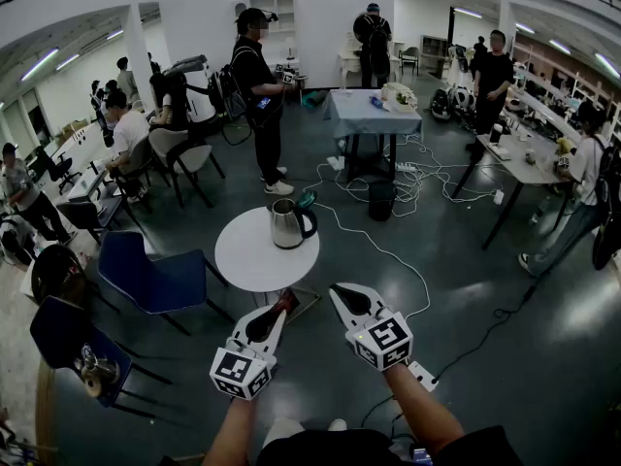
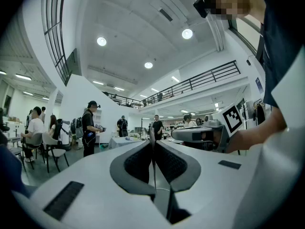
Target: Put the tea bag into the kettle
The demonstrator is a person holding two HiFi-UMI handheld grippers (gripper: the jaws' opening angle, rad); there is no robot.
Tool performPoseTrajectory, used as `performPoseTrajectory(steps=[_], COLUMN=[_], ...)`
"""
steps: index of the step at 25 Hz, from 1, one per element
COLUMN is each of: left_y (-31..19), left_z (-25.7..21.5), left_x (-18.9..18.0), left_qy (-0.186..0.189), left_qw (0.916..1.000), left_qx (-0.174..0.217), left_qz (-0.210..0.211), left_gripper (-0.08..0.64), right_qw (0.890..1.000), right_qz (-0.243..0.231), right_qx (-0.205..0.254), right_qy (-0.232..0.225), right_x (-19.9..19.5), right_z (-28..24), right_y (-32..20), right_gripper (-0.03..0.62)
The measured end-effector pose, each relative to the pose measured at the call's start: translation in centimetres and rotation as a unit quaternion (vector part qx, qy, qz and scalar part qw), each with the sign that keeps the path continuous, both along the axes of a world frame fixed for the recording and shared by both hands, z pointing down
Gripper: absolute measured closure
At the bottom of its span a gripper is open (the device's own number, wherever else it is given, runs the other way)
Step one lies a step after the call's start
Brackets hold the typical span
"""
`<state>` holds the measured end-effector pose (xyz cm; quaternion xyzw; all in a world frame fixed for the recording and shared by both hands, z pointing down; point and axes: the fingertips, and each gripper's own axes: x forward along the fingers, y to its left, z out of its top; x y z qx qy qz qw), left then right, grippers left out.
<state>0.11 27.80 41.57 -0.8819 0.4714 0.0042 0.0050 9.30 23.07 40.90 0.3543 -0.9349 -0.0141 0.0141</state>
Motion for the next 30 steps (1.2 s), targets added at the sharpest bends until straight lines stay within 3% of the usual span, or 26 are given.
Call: performPoseTrajectory(steps=[19,30], left_y=[-0.3,-3.7], left_z=[-0.4,-1.1], left_x=[1.2,1.0], left_qy=[0.013,0.024], left_qw=[0.9999,0.9997], left_qx=[-0.005,-0.004], left_qz=[-0.006,-0.002], left_gripper=[0.523,0.523], right_qw=[1.0,1.0], right_qz=[0.0,0.004], right_qx=[-0.009,-0.017], right_qy=[-0.015,-0.018], right_x=[1.8,1.9], right_z=[0.0,-0.1], right_y=[-0.1,-3.7], right_gripper=[0.575,0.575])
